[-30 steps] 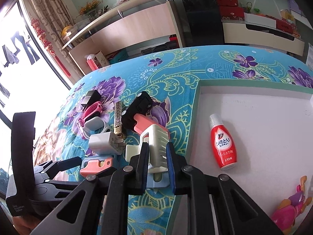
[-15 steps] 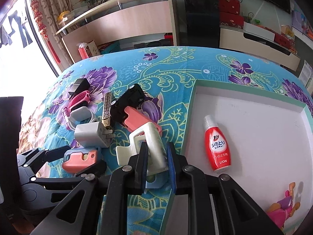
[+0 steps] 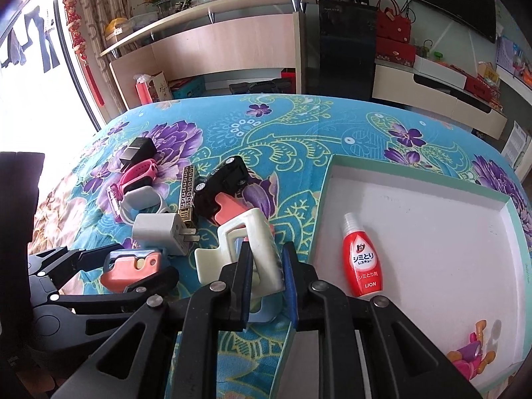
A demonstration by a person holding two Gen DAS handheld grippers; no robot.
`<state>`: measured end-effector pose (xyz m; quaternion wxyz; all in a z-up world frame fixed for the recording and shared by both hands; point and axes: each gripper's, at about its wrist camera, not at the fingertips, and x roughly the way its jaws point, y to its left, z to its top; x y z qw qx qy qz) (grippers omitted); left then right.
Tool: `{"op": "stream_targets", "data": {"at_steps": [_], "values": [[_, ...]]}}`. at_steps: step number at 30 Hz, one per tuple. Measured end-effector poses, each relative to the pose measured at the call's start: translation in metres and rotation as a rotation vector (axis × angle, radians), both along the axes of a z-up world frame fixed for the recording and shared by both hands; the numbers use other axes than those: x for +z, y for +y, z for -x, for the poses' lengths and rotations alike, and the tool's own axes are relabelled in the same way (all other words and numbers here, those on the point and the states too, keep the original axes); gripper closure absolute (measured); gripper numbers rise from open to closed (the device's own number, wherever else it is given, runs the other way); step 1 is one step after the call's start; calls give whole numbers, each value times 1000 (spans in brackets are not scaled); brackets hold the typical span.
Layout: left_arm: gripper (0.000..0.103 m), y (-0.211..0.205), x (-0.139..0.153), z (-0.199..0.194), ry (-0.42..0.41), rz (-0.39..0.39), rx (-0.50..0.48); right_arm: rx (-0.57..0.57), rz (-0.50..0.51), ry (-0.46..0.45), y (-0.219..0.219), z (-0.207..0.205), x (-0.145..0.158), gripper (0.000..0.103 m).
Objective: Organize rigid objects
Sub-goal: 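Carry the phone stand and orange slider toy into the white tray and release both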
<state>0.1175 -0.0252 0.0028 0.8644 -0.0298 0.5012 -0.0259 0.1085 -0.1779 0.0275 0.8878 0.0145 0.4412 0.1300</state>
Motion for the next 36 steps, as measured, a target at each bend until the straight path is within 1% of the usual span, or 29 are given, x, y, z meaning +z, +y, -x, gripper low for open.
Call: {"op": "stream_targets", "data": {"at_steps": [5,7,10,12,14,18,21,24,29,32,36], "values": [[27,2,24,8,-73,24,5,-34,-53,-34,-11,2,12,85],[27,-1,30,9,-95,26,-2,-46,-57,-38,-14,2,13,85],[27,-12,36,10,-138,16,-39,-71,-60,-40,-21,1,14,85],[27,-18,40,10,-163,35,-65,-94,-64,-51,-29,1,17,85],[27,-26,41,9,-167,54,-92,-125,-54,-65,-39,1,20,85],[27,-49,41,7,-176,23,-135,-180,-44,-69,-60,0,19,85],[27,-66,41,5,-174,28,-176,-222,-14,-69,-73,-1,17,85],[27,-82,42,2,-179,4,-198,-267,-8,-72,-89,-1,16,85],[27,-109,43,-11,-175,-10,-244,-359,65,-80,-113,0,14,85],[27,-130,43,-18,-177,-58,-274,-410,37,-55,-131,-1,8,85],[27,-151,42,-28,-173,-47,-310,-459,53,-43,-146,0,4,85]]}}
